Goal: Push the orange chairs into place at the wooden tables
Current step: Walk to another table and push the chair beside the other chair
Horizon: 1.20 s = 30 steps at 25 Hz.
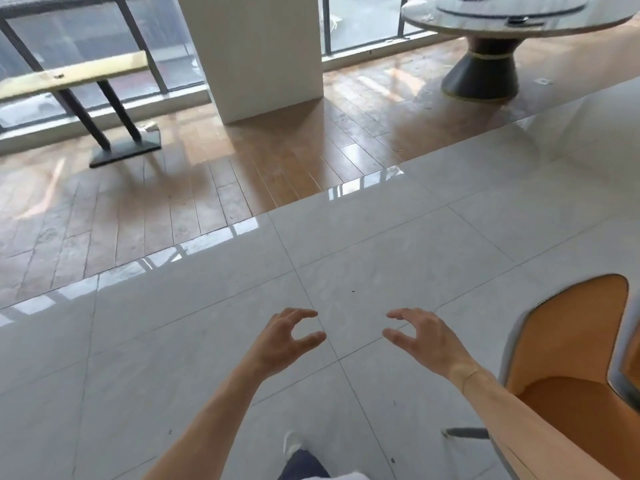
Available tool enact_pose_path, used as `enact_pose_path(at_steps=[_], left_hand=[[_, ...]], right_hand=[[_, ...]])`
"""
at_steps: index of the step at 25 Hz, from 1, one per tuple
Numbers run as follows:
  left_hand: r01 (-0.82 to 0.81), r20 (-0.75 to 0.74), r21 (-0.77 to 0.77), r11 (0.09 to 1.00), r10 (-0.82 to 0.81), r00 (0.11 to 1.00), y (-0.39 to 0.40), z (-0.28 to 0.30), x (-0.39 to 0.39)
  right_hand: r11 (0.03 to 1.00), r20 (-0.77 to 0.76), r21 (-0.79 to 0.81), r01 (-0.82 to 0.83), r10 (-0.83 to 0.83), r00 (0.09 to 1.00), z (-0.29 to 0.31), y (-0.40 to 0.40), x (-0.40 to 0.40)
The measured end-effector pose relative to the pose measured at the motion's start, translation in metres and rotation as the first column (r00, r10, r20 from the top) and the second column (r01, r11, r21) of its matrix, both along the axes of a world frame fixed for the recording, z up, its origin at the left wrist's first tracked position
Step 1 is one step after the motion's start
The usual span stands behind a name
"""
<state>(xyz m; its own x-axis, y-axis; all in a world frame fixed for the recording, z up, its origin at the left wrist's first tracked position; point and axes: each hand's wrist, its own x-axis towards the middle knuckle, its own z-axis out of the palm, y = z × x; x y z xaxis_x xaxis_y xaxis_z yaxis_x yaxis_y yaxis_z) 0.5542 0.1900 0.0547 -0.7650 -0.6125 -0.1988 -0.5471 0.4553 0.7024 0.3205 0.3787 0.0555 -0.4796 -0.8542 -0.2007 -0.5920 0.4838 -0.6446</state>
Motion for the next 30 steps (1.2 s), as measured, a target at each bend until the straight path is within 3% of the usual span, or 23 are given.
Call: enact_pose_path(at_steps=[8, 14, 19, 22, 30], left_hand=[[0.182, -0.037, 0.052, 0.982, -0.180, 0.983, -0.150, -0.030, -0.153], [0.427, -0.042, 0.115, 0.897, -0.425, 0.904, -0.228, -0.026, -0.313], [0.717, -0.058, 0.119, 0.687, -0.716, 0.696, -0.196, -0.019, -0.458], [0.854, -0.037, 0.086, 0.514, -0.854, 0.518, -0.151, -0.020, -0.543], [0.999, 0.037, 0.041, 0.032, -0.999, 0.031, 0.017, -0.006, -0.703]], right_hand=[[0.970, -0.006, 0.038, 0.240, -0.240, 0.971, -0.017, -0.094, -0.117], [0.866, -0.045, 0.090, 0.492, -0.490, 0.871, 0.002, -0.124, -0.200], [0.692, -0.080, 0.113, 0.713, -0.709, 0.701, 0.009, -0.079, -0.251], [0.542, -0.089, 0.077, 0.837, -0.832, 0.547, 0.006, -0.035, -0.275], [0.087, -0.083, 0.079, 0.993, -0.992, 0.093, -0.010, 0.079, -0.280]])
